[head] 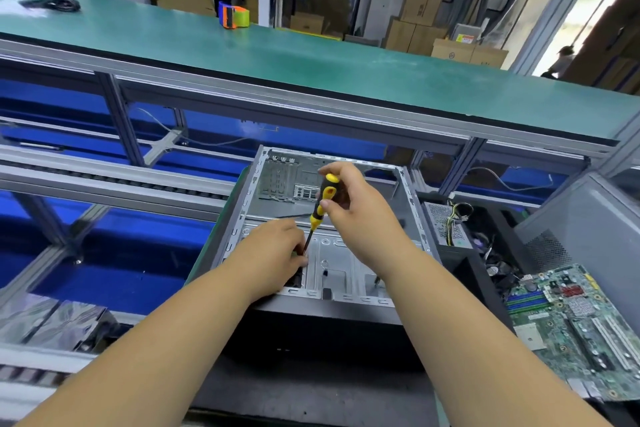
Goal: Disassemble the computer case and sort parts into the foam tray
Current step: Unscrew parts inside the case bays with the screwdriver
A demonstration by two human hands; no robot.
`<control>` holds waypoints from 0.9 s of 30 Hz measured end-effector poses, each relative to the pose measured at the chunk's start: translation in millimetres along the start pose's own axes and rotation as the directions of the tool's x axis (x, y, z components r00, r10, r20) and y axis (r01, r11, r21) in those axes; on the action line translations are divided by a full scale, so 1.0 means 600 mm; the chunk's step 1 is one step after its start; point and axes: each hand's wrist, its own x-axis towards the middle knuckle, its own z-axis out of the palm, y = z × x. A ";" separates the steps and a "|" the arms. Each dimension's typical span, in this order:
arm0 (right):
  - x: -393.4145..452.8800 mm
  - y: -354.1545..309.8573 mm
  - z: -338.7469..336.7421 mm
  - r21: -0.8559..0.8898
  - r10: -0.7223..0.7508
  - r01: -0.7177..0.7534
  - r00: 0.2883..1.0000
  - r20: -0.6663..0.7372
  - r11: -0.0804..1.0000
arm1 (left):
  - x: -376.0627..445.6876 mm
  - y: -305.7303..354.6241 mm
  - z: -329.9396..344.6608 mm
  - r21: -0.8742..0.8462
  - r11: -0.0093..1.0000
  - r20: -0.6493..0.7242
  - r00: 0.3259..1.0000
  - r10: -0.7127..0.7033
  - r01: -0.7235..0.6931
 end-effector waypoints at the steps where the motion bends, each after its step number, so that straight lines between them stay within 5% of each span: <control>1: 0.002 0.002 -0.002 -0.031 -0.021 0.021 1.000 0.016 0.999 | -0.003 -0.001 -0.003 -0.040 0.999 0.011 1.000 -0.016 0.016; 9: 0.023 -0.001 -0.005 -0.111 -0.133 0.125 0.988 -0.075 0.986 | -0.025 0.011 -0.008 -0.180 0.973 0.003 0.990 -0.143 0.141; 19: 0.027 -0.008 -0.016 -0.128 -0.161 0.174 0.981 0.106 0.976 | -0.027 0.013 -0.010 -0.221 0.959 -0.014 0.982 -0.188 0.180; 27: 0.038 -0.013 -0.007 -0.174 -0.208 0.209 0.978 0.023 0.962 | -0.027 0.012 -0.009 -0.231 0.953 -0.013 0.979 -0.204 0.196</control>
